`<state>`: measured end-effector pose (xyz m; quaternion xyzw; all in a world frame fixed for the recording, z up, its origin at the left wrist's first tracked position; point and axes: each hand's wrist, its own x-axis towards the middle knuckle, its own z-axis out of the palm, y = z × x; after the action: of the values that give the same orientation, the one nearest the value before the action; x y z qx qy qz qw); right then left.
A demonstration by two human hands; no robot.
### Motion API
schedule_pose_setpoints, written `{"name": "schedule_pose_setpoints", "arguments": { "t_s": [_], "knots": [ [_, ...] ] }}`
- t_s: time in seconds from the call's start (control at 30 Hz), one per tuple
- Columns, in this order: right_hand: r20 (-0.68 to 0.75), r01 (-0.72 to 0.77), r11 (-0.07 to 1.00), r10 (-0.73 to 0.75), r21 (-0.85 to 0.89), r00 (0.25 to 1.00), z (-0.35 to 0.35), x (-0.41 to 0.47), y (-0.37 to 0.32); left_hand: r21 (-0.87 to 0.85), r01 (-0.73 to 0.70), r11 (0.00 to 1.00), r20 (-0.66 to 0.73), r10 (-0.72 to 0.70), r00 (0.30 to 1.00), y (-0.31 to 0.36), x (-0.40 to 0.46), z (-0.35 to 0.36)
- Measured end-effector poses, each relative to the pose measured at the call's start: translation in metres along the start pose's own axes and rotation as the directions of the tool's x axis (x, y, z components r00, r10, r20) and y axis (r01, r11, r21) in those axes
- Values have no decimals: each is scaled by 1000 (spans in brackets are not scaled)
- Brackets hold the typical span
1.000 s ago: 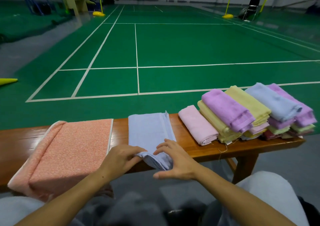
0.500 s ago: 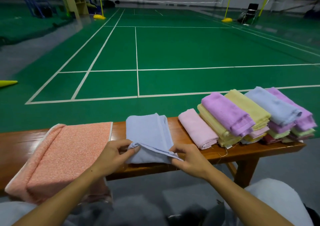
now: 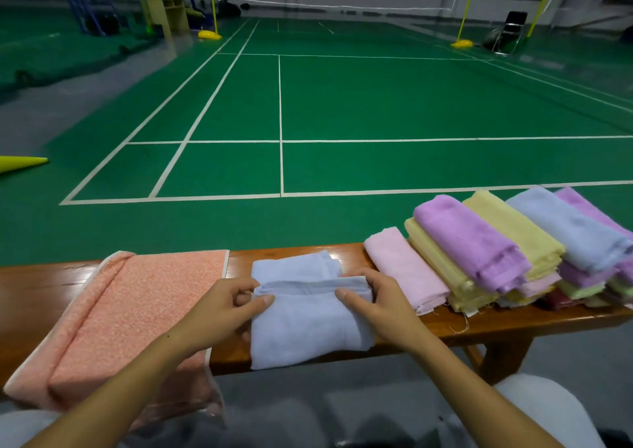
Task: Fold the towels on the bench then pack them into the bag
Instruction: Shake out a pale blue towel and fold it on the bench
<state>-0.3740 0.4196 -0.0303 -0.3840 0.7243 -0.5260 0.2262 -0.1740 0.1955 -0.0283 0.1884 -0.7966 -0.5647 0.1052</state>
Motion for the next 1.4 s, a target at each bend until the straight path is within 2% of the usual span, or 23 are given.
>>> {"name": "schedule_pose_setpoints", "arguments": {
  "t_s": [0.13, 0.2, 0.27, 0.33, 0.37, 0.43, 0.5, 0.57, 0.67, 0.73, 0.83, 0.93, 1.03, 1.2, 1.3, 1.4],
  "knots": [
    [-139, 5, 998, -14, -65, 990, 13, 57, 14, 65, 47, 997, -169, -35, 985, -7, 34, -9],
    [-204, -48, 997, 36, -53, 978, 17, 83, 20, 167, 107, 980, -295, -54, 954, -12, 53, -16],
    [-292, -105, 978, 48, -182, 955, 18, 94, 28, 422, 215, 881, -420, -20, 907, -17, 62, -18],
    [-341, -82, 913, -65, -399, 938, 20, 89, 35, 666, 252, 702, -438, 94, 894, -23, 61, -12],
    [-316, -27, 874, -146, -485, 937, 22, 84, 37, 736, 191, 650, -382, 165, 909, -28, 56, -4],
    [-146, 126, 781, -268, -611, 952, 31, 74, 43, 814, -14, 581, -182, 278, 943, -41, 49, 14],
    [91, 218, 733, -209, -645, 974, 41, 63, 49, 838, -124, 532, -31, 274, 961, -59, 48, 27],
    [242, 255, 724, -126, -641, 962, 44, 53, 56, 860, -137, 491, 44, 196, 980, -70, 50, 33],
    [275, 281, 715, -128, -640, 953, 39, 45, 57, 839, -143, 525, 94, 119, 988, -68, 50, 25],
    [285, 319, 700, -170, -638, 943, 32, 42, 53, 787, -199, 584, 101, 196, 975, -54, 45, 19],
    [307, 354, 713, -201, -605, 930, 25, 30, 51, 770, -309, 559, 149, 314, 938, -42, 27, 19],
    [376, 351, 721, -136, -597, 917, 23, 16, 54, 758, -313, 572, 201, 253, 947, -46, 15, 15],
    [387, 375, 697, -151, -610, 910, 24, 12, 55, 725, -333, 603, 239, 233, 943, -51, 14, 11],
    [370, 404, 614, -191, -678, 909, 30, 18, 51, 715, -321, 622, 176, 284, 943, -47, 18, 13],
    [344, 420, 570, -242, -706, 907, 33, 22, 51, 625, -282, 728, 106, 279, 955, -41, 18, 9],
    [268, 387, 622, -281, -680, 922, 29, 23, 47, 548, -250, 798, 69, 256, 964, -35, 14, 4]
  ]
}}
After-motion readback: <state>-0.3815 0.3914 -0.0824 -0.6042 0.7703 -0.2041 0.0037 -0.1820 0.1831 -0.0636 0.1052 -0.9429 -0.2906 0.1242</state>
